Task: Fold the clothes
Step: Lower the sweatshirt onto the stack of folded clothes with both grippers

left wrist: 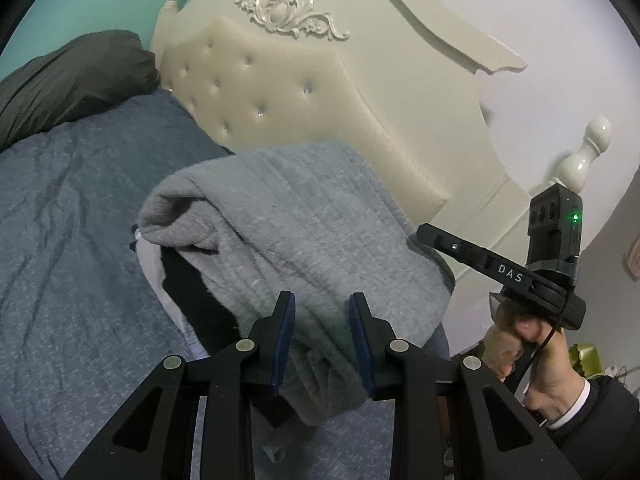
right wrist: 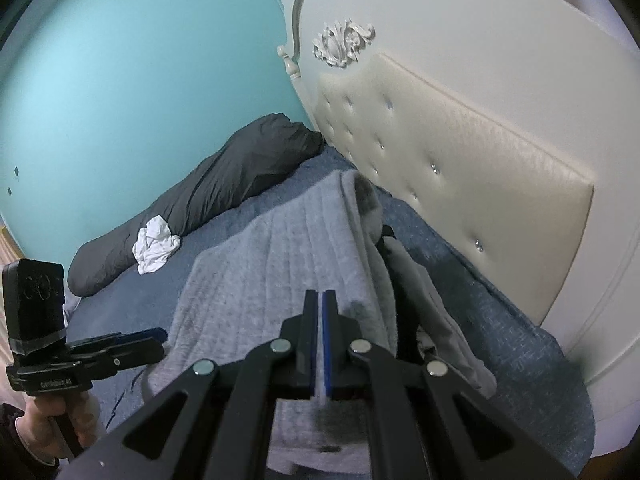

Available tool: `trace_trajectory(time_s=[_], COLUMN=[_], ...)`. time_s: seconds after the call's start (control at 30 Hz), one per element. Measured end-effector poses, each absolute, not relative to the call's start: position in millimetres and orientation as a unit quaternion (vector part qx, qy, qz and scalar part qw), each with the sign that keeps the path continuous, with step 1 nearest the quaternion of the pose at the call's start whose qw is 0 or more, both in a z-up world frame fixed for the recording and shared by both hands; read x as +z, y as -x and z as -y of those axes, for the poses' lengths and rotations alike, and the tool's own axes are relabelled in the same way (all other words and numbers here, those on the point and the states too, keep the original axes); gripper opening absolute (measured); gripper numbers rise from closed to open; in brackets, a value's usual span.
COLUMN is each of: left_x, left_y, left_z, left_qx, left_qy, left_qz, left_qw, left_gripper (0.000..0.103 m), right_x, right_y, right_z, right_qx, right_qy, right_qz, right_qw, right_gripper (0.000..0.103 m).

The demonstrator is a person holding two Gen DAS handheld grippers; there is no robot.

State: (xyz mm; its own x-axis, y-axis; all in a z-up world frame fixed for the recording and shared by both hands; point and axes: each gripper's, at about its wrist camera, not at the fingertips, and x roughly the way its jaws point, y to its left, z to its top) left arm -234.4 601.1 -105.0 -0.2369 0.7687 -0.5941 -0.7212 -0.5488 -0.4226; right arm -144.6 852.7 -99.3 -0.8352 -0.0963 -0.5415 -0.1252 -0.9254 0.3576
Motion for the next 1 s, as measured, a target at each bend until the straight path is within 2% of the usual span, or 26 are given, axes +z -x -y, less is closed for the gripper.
trace_trajectory(time_s=[0.8,1.0], left_x=[-50.9,-37.6], left_y=[221.0,216.4], left_z=[-500.0,-469.9], left_qx=[0.831,0.842], left_qy=[0.379,0.371], left_qz=[0.037,0.038], left_qw=[0.405,0.391], left_gripper=[0.032,0.036], right_x=[-54.6,-44.5], right_y=[135.3,133.8], right_z=[-761.3,-735.8], right_qx=[0.946,0.947], right_qy=[0.285,0.285], right_qz=[-0.154,-0.15], right_qw=[-0.015,-0.008], right_gripper=[0.002,0.002])
